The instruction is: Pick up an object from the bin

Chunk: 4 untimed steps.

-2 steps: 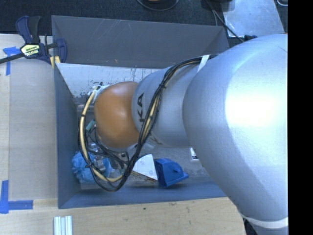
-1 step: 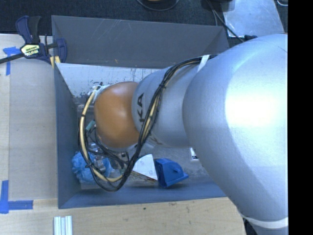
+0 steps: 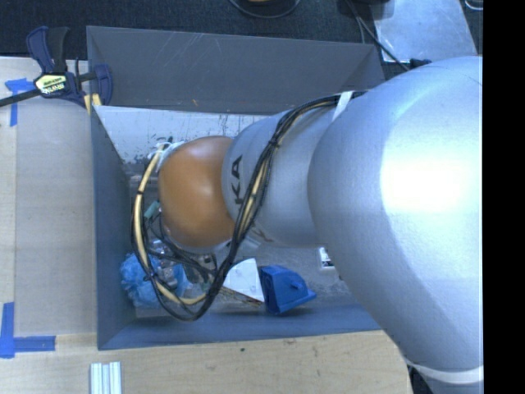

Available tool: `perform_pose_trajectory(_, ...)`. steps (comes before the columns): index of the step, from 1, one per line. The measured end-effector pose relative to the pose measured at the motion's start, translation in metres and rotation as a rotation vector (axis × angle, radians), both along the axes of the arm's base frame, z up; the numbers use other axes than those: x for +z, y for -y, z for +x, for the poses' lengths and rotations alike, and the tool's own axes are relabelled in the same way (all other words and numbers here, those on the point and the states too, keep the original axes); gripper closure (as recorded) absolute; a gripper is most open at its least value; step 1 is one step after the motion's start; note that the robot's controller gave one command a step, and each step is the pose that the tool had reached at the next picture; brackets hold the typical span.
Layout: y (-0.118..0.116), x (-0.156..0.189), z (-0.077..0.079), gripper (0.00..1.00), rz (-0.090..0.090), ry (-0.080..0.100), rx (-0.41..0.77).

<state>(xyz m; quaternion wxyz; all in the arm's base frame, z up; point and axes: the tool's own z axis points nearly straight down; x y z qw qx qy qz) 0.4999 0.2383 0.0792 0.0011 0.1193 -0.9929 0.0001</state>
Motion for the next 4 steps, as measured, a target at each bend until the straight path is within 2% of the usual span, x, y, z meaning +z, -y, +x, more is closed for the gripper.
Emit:
perform_pose_trajectory(1,0.0,0.004,0.0,1.0,0.001,0.002,-0.001)
perform_pose_trajectory(3,0.001,0.028,-0.002,1.0,-0.004,-0.008,0.0)
perform_pose_trajectory(4,0.0,0.05,0.0,1.0,-0.001,-0.001,-0.001)
